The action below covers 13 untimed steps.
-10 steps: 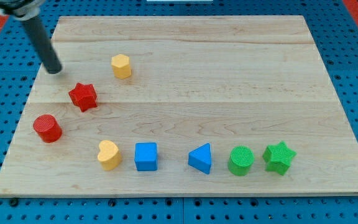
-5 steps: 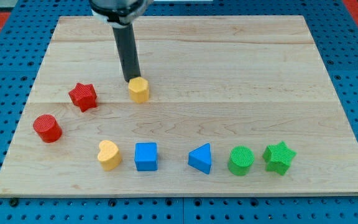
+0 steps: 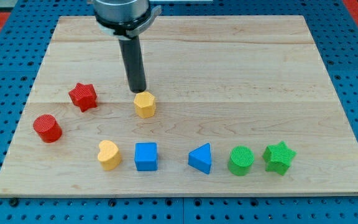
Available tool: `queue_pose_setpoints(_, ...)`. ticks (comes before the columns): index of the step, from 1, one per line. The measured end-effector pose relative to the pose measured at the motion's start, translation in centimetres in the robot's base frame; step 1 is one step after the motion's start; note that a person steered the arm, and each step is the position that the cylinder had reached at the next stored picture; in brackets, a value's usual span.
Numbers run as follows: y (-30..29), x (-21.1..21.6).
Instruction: Push the yellow hexagon to the left of the yellow heart
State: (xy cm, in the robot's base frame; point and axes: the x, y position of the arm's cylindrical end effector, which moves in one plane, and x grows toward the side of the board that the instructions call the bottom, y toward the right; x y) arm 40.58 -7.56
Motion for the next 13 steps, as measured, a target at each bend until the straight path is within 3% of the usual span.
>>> queue_pose_setpoints(1, 1.3, 1.4)
queue_pose_setpoints(2, -0.4, 4.8)
queue_pose_setpoints(3, -1.5, 5.5)
queue_pose_setpoints(5, 3.8, 5.5)
queue_pose_setpoints(6, 5.3, 7.7)
queue_pose_setpoints(10, -4.8, 7.8)
queue_pose_setpoints(13, -5.2, 9.2)
